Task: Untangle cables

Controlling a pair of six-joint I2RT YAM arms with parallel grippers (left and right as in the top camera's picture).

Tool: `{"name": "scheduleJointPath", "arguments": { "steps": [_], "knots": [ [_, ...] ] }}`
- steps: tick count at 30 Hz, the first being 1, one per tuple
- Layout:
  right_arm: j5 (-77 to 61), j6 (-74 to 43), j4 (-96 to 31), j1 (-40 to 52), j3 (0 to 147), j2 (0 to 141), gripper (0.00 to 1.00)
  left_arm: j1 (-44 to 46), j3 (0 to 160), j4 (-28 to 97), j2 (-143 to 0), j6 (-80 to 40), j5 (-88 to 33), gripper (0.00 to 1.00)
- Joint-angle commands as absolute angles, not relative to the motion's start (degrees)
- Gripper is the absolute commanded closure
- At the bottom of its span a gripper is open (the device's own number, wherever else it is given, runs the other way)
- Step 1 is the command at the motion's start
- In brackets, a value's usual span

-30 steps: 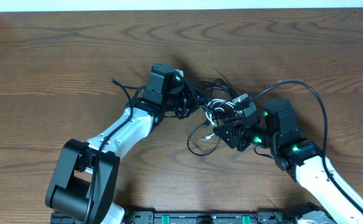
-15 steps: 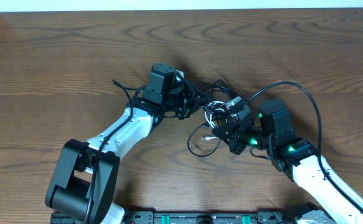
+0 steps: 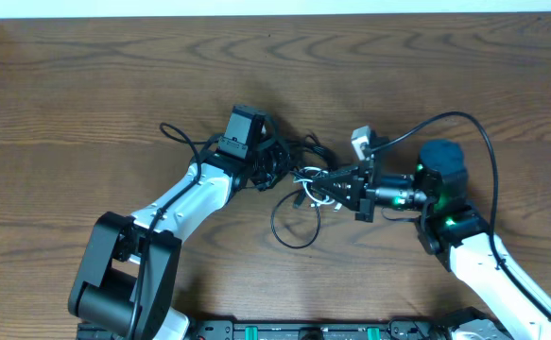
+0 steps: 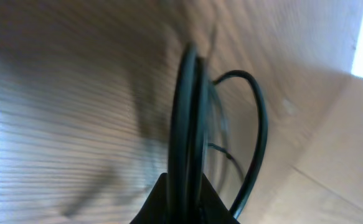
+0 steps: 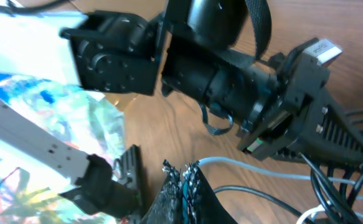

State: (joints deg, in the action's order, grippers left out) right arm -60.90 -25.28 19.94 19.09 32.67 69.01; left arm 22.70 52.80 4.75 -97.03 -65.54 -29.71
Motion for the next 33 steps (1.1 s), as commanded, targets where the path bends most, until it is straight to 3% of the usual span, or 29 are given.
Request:
{"name": "scheduleJointPath", "arguments": {
  "steps": [1, 11, 17, 19, 29, 33],
  "knots": [
    [-62.92, -28.4, 21.39, 15.51, 33.32, 68.9, 0.99, 22.46, 52.73, 7.53, -96.07, -64.07, -21.34, 0.92],
    [-51.07, -28.97, 17.32, 7.9, 33.32, 68.9, 0.98, 22.46, 52.73, 10.44, -96.12, -61.49, -17.32, 0.92],
    [-45.47, -39.31, -2.02, 7.99, 33.32, 68.9, 0.61, 22.46, 52.73, 8.64, -96.12, -64.36, -17.3, 0.92],
    [-45.12, -42.76, -8.1, 8.16, 33.32, 68.9, 0.55, 22.46, 52.73, 8.01, -96.12, -64.36, -17.3, 0.92],
    [-42.37, -53.89, -17.19, 13.52, 33.26, 69.14, 0.44, 22.46, 52.73, 7.42, -96.12, -64.31, -18.57, 0.93],
    [-35.22, -59.05, -17.15, 17.17, 33.26, 70.19, 0.45, 22.46, 52.73, 6.5, -96.09, -64.29, -21.5, 0.92]
  ]
}}
